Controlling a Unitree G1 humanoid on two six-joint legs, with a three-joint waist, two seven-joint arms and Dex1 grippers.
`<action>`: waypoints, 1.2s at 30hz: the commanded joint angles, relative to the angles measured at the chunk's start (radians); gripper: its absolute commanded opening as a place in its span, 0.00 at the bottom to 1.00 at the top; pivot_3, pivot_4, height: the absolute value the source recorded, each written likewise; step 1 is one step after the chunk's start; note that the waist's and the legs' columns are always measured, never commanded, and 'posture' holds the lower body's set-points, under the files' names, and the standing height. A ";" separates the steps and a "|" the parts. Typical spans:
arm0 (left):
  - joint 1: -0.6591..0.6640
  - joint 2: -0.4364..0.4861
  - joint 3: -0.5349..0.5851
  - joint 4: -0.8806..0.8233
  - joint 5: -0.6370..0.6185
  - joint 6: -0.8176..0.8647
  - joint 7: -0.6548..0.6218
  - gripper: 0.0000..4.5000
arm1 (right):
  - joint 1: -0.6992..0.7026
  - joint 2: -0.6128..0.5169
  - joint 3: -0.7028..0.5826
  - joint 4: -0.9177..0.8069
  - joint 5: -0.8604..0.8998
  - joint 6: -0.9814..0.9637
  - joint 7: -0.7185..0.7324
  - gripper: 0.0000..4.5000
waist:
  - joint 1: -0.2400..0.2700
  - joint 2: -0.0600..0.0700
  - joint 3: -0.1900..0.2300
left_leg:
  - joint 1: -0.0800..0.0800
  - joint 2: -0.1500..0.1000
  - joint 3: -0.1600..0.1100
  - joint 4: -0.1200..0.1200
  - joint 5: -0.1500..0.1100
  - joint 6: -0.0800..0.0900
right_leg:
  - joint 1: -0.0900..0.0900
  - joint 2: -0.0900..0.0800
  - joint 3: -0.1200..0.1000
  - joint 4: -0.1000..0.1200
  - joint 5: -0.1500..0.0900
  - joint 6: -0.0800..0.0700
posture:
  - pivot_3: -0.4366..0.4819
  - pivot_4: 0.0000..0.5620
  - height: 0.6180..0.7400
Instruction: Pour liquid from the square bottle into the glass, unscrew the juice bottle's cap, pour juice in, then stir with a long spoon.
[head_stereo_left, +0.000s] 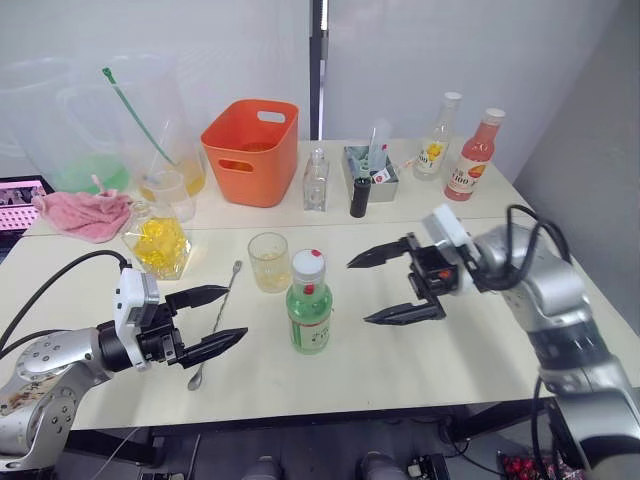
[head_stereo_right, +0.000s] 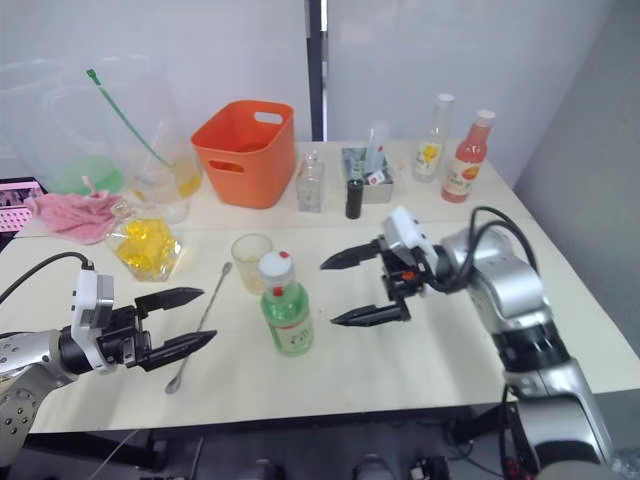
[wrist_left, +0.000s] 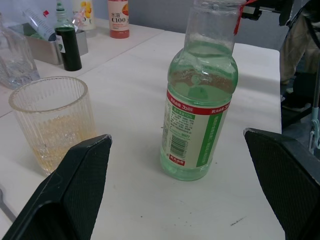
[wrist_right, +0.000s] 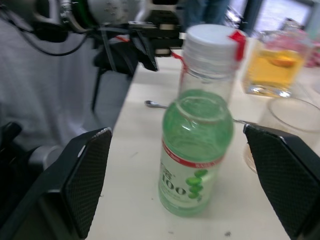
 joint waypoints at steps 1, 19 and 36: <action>0.002 0.015 0.025 -0.031 -0.005 -0.005 0.002 1.00 | -0.094 0.022 0.055 0.121 0.017 -0.108 0.055 0.99 | 0.003 0.000 0.000 | 0.000 -0.001 0.000 0.000 0.000 0.000 | 0.000 -0.001 0.000 0.000 0.000 0.000 | 0.48 0.27 1.00; 0.155 0.024 0.153 -0.161 -0.043 0.043 0.062 1.00 | -0.257 0.054 0.330 0.313 0.220 -0.263 0.055 0.99 | 0.001 0.000 0.000 | 0.000 0.000 -0.001 -0.001 0.000 0.000 | -0.001 -0.001 -0.001 0.001 0.000 -0.001 | 0.48 0.27 1.00; 0.191 0.024 0.171 -0.202 -0.055 0.050 0.109 1.00 | -0.319 0.154 0.409 0.455 0.221 -0.376 0.055 0.94 | 0.002 0.000 0.000 | 0.000 0.000 0.000 -0.001 0.000 0.000 | -0.002 -0.001 -0.001 0.001 0.001 -0.001 | 0.48 0.27 1.00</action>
